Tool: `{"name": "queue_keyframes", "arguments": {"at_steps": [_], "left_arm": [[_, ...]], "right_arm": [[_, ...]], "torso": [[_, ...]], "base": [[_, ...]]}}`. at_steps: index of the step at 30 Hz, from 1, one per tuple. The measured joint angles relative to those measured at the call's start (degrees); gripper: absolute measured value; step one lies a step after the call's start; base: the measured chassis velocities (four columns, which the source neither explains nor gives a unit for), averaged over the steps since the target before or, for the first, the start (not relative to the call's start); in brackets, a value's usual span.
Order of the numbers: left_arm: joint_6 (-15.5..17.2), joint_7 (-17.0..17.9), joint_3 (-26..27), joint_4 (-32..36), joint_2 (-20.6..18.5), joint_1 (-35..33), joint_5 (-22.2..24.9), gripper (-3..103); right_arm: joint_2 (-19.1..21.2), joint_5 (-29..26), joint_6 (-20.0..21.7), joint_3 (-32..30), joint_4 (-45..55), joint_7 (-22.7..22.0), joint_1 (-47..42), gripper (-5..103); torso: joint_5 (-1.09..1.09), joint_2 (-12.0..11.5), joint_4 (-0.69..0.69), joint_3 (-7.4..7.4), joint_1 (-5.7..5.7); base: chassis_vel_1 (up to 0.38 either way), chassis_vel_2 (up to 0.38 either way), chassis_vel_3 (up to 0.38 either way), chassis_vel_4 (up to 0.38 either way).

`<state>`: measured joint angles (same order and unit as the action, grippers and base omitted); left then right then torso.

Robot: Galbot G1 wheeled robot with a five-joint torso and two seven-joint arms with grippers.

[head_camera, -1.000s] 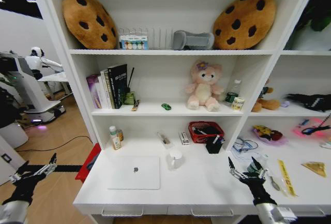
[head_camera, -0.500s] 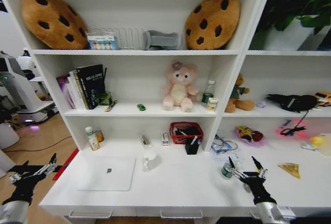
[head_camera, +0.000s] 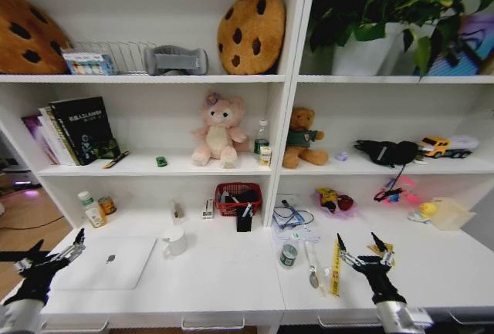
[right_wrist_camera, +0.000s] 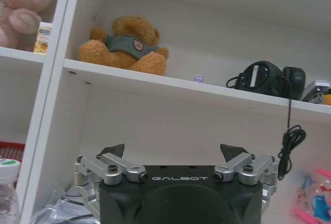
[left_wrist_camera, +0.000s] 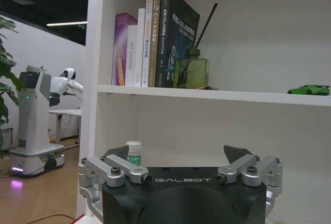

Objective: Organize the objects on the table.

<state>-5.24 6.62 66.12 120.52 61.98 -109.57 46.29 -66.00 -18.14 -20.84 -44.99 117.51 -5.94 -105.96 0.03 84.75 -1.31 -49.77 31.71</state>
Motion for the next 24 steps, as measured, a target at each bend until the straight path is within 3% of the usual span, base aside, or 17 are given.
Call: {"name": "queue_keyframes", "arguments": {"at_steps": [1, 8, 10, 13, 24], "left_arm": [[0.0, 0.0, 0.0, 0.0, 0.0, 0.0, 0.0, 100], [0.0, 0.1, 0.0, 0.0, 0.0, 0.0, 0.0, 100], [0.0, 0.1, 0.0, 0.0, 0.0, 0.0, 0.0, 100], [0.0, 0.1, 0.0, 0.0, 0.0, 0.0, 0.0, 100], [0.0, 0.1, 0.0, 0.0, 0.0, 0.0, 0.0, 100]], "right_arm": [[-0.1, 0.0, -0.1, 0.4, 0.3, 0.5, -0.1, 100], [-0.6, 1.8, 0.3, 4.1, 5.7, 3.6, -1.9, 100], [-1.0, 5.2, 1.7, 7.8, 6.9, 4.2, -1.2, 100], [-0.5, 5.8, 3.8, 9.8, 5.9, 3.8, 1.1, 100], [4.5, 0.3, 8.9, 16.2, -0.4, 3.1, 8.9, 98]], "torso": [[-0.09, 0.0, 0.01, 0.0, 0.0], [-0.08, 0.0, 0.02, 0.01, 0.0], [-0.01, 0.0, 0.0, 0.01, -0.01], [-0.03, 0.0, 0.0, 0.01, -0.01], [-0.03, 0.0, 0.01, 0.0, 0.0]], "base": [[0.045, 0.052, -0.024, -0.06], [0.063, 0.053, -0.053, -0.035], [0.0, 0.0, 0.0, 0.0], [0.0, 0.0, 0.0, 0.0], [0.0, 0.0, 0.0, 0.0]]}}
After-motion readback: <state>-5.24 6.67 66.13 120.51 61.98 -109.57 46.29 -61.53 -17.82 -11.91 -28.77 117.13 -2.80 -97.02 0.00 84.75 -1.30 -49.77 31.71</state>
